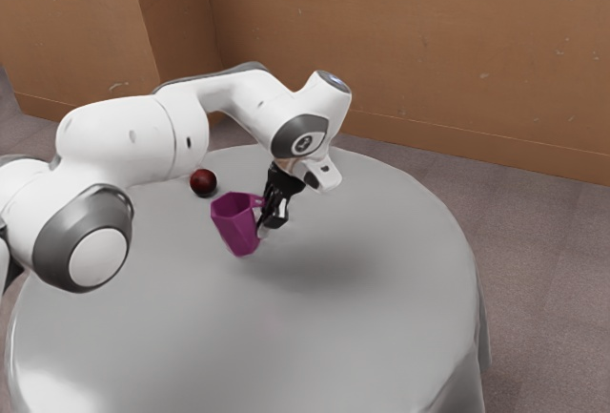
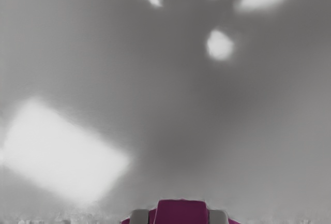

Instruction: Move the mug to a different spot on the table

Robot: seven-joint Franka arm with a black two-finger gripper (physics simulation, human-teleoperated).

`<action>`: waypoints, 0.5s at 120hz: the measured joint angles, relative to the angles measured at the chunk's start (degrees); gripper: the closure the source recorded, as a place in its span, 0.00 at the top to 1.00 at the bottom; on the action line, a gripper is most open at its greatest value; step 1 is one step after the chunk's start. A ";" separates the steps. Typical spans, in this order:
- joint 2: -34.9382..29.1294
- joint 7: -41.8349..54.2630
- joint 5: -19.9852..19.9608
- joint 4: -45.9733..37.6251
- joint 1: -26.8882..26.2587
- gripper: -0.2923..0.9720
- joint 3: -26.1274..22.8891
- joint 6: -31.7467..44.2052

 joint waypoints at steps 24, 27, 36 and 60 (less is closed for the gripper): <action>1.77 -0.49 2.65 1.95 1.04 0.15 1.18 -1.58; 2.23 -0.54 2.83 2.47 1.01 0.15 1.30 -1.81; 3.44 -0.70 3.17 3.45 0.90 0.15 1.47 -2.34; 5.48 -1.31 3.26 4.42 0.37 0.15 1.18 -2.83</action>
